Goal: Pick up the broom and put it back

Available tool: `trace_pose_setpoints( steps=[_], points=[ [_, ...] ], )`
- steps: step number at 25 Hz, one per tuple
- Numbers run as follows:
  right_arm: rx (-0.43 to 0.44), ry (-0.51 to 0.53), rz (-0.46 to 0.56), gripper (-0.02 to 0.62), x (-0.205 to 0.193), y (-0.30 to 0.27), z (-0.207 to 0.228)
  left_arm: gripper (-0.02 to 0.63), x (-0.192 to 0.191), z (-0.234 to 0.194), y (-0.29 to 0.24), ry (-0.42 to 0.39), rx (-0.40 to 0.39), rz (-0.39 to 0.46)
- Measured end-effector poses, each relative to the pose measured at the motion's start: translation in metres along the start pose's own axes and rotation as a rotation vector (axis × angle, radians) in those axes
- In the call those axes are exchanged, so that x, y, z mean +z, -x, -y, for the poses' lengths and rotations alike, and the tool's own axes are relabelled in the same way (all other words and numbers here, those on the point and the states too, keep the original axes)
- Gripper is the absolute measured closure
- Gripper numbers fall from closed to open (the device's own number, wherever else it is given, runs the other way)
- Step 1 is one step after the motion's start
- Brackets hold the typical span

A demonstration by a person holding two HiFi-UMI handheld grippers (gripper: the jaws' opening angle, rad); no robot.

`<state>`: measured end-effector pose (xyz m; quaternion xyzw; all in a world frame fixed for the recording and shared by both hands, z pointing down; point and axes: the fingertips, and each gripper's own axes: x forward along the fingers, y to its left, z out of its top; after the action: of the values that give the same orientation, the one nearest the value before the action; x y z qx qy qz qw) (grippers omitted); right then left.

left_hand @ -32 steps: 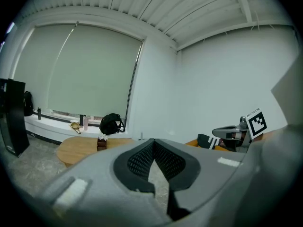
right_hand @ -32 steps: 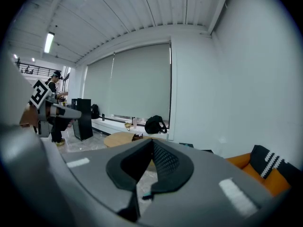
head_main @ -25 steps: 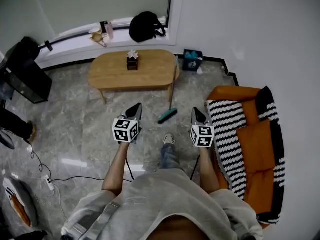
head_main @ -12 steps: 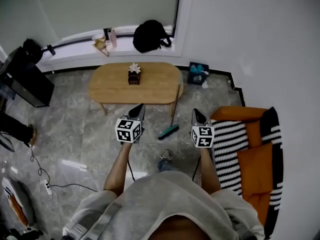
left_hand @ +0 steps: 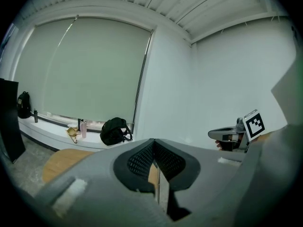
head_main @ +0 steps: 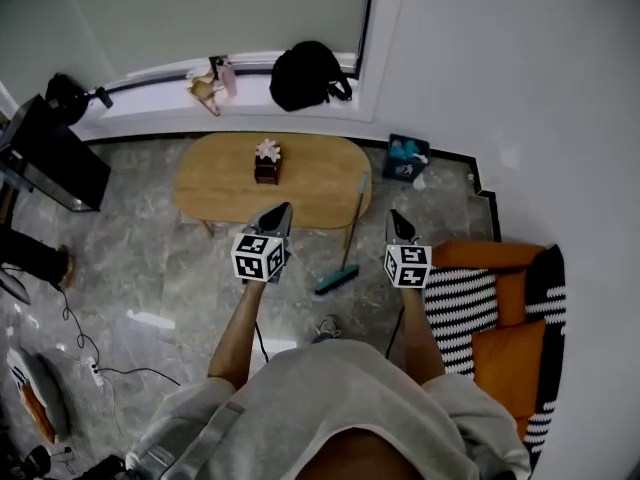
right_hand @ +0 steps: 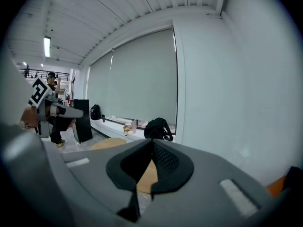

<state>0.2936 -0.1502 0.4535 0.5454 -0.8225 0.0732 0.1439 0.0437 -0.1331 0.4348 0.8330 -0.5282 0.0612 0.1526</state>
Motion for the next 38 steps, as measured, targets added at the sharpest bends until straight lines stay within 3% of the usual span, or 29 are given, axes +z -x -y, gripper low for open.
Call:
trace_pose_setpoints(
  steps=[8, 20, 30, 38],
  points=[
    [0.038, -0.024, -0.035, 0.594, -0.005, -0.057, 0.030, 0.603, -0.001, -0.014, -0.048, 0.006, 0.029, -0.050],
    [0.024, -0.095, -0.138, 0.594, -0.058, -0.110, 0.040, 0.603, -0.037, -0.046, -0.078, 0.035, 0.033, -0.142],
    [-0.017, -0.150, -0.222, 0.594, -0.114, -0.133, 0.031, 0.603, -0.082, -0.066, -0.115, 0.073, -0.005, -0.212],
    [-0.033, -0.183, -0.302, 0.594, -0.174, -0.130, 0.021, 0.603, -0.145, -0.081, -0.119, 0.125, 0.009, -0.298]
  ],
)
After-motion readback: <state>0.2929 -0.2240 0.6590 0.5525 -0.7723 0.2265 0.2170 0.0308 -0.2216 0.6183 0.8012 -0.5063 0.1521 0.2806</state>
